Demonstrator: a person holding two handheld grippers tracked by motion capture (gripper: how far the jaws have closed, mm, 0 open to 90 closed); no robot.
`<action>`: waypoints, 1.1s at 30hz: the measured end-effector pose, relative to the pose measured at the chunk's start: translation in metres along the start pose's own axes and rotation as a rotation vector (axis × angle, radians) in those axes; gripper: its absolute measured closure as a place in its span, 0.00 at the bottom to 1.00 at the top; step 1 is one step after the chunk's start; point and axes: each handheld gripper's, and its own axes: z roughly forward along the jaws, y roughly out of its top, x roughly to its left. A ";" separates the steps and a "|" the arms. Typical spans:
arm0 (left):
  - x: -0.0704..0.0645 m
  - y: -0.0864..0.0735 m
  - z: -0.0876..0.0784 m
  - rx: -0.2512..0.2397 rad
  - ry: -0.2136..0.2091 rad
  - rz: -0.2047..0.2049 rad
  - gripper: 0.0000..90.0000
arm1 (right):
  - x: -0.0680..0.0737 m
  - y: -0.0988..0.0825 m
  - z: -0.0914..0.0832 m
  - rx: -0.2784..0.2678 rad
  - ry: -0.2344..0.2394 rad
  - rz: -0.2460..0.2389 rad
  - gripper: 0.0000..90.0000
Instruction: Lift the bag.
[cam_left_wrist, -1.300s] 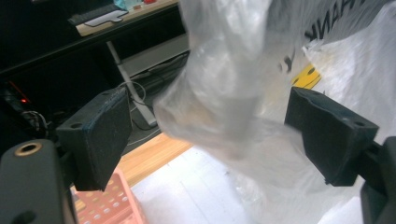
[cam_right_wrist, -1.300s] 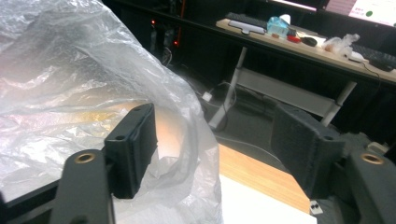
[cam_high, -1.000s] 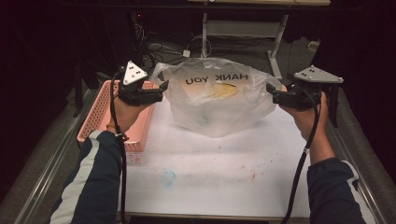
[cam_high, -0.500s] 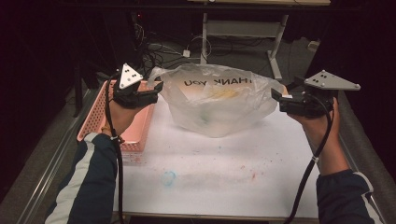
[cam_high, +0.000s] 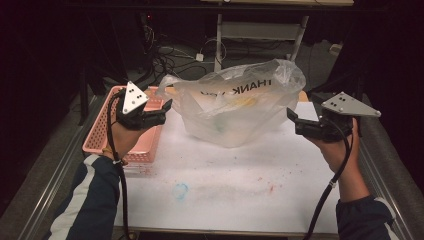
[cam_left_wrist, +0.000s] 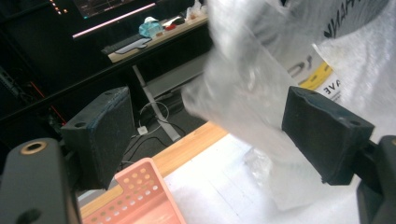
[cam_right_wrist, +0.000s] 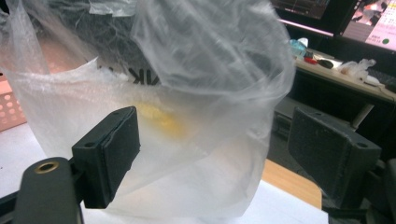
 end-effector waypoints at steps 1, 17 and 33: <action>-0.001 -0.002 -0.002 -0.002 0.004 0.002 0.19 | 0.001 -0.002 0.001 0.002 0.002 0.005 0.20; -0.029 -0.032 -0.002 0.009 -0.031 0.052 0.19 | 0.012 -0.027 0.014 0.035 -0.001 0.010 0.20; -0.044 -0.055 -0.005 0.016 -0.063 0.060 0.19 | 0.016 -0.057 0.006 0.039 0.018 0.026 0.20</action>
